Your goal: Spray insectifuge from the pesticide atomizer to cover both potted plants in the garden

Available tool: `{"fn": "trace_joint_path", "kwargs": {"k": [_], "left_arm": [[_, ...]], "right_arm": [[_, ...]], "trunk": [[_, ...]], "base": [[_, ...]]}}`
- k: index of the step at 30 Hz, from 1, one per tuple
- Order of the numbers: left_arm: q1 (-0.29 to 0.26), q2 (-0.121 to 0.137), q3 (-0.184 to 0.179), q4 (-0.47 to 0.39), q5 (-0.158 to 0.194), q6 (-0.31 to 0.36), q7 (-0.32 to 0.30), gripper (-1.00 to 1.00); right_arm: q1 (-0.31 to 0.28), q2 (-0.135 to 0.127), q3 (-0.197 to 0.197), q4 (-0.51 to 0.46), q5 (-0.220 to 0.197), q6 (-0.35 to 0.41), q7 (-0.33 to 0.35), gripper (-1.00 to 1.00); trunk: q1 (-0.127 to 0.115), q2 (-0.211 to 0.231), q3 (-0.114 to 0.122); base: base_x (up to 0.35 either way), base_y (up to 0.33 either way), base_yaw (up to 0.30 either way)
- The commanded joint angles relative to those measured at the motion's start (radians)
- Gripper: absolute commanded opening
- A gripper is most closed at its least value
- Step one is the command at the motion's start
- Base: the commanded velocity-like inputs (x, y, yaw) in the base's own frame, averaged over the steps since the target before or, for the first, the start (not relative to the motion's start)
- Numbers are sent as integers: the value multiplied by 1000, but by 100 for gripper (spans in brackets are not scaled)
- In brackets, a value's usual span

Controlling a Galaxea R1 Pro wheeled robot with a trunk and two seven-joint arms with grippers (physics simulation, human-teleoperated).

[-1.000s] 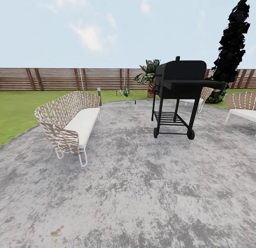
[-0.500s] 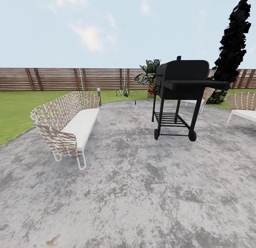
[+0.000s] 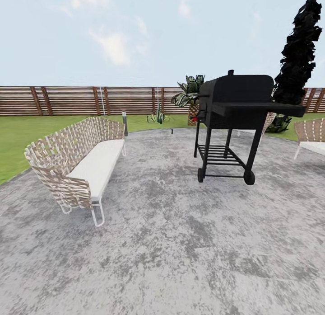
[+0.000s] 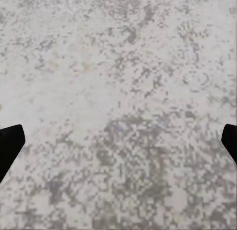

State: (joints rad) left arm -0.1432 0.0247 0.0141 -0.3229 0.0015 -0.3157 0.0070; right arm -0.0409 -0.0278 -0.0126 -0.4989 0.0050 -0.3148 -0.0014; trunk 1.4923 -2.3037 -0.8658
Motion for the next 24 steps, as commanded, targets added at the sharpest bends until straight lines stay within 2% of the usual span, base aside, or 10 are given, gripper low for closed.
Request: {"fn": "trace_joint_path", "kwargs": {"k": [1,24], "left_arm": [[-1,0,1,1,0,-3,1,100],[0,0,0,2,2,-3,1,100]], "right_arm": [[0,0,-1,1,1,-3,0,100],[0,6,-4,-7,-4,-2,-3,100]], "trunk": [[0,0,-1],[0,0,-15]], "base": [[338,0,0],[338,0,0]]}}
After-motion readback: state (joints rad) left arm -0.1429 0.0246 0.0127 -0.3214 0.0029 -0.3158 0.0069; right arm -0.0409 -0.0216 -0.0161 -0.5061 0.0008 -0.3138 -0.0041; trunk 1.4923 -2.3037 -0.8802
